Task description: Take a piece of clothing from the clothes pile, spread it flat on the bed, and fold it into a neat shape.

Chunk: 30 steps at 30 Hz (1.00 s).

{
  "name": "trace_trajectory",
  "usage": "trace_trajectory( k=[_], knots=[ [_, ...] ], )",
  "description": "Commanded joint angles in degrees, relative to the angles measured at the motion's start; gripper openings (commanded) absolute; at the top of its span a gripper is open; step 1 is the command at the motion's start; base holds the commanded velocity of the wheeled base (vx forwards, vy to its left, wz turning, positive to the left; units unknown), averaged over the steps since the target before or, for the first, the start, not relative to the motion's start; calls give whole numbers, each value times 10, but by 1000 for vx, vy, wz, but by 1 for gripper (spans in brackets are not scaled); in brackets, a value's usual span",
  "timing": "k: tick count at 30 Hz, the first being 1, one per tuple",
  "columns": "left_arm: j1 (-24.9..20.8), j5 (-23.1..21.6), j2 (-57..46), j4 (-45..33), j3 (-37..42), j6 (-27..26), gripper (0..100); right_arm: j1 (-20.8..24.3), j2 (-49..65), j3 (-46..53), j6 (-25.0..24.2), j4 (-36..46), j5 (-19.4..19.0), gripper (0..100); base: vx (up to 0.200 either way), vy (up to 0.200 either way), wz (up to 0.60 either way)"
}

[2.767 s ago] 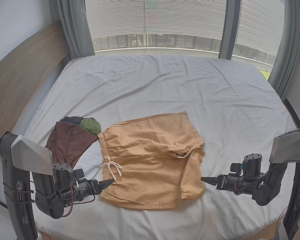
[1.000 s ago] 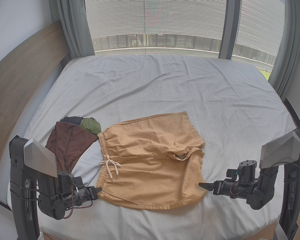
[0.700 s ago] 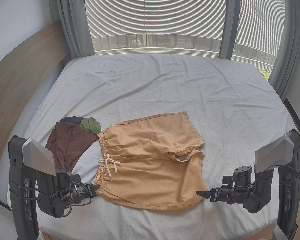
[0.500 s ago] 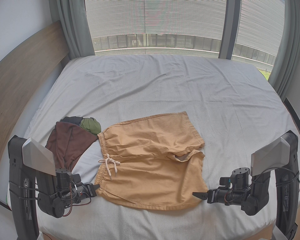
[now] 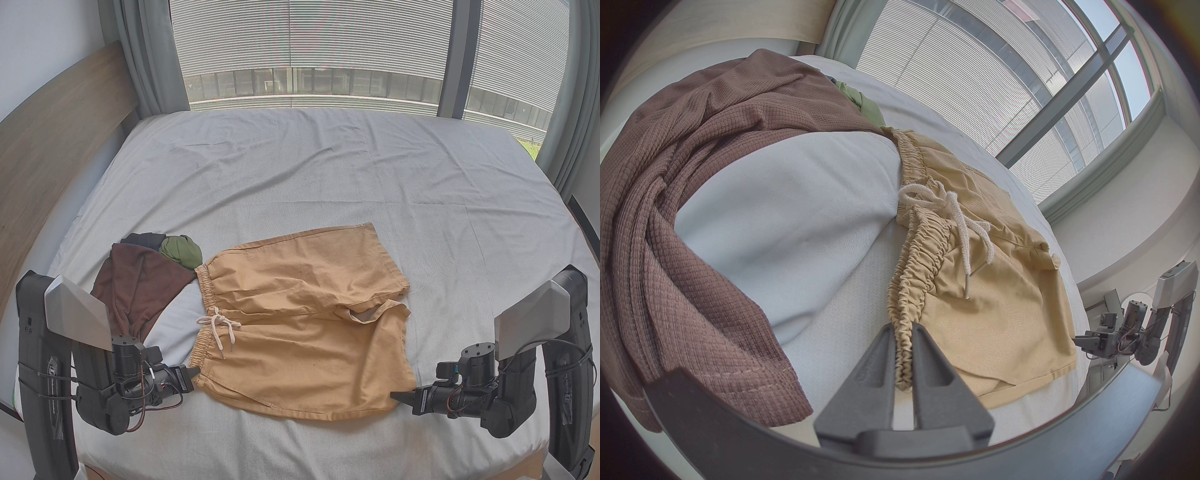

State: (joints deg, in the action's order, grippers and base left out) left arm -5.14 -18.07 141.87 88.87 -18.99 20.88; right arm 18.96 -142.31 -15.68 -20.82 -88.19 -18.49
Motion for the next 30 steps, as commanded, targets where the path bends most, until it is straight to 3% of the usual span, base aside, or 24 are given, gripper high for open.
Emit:
trace_trajectory(
  k=[1,7,16,30],
  knots=[
    [0,0,0,1,-2,0,0,-1,21,7,1,-1,-2,0,0,0,0],
    [0,0,-1,1,-4,0,0,-2,78,43,2,10,-5,0,0,0,0],
    [-1,0,-1,1,-5,0,0,-25,133,28,13,173,1,0,0,0,0],
    [-7,0,0,1,0,-1,0,-62,109,4,17,183,1,0,0,0,0]
  ],
)
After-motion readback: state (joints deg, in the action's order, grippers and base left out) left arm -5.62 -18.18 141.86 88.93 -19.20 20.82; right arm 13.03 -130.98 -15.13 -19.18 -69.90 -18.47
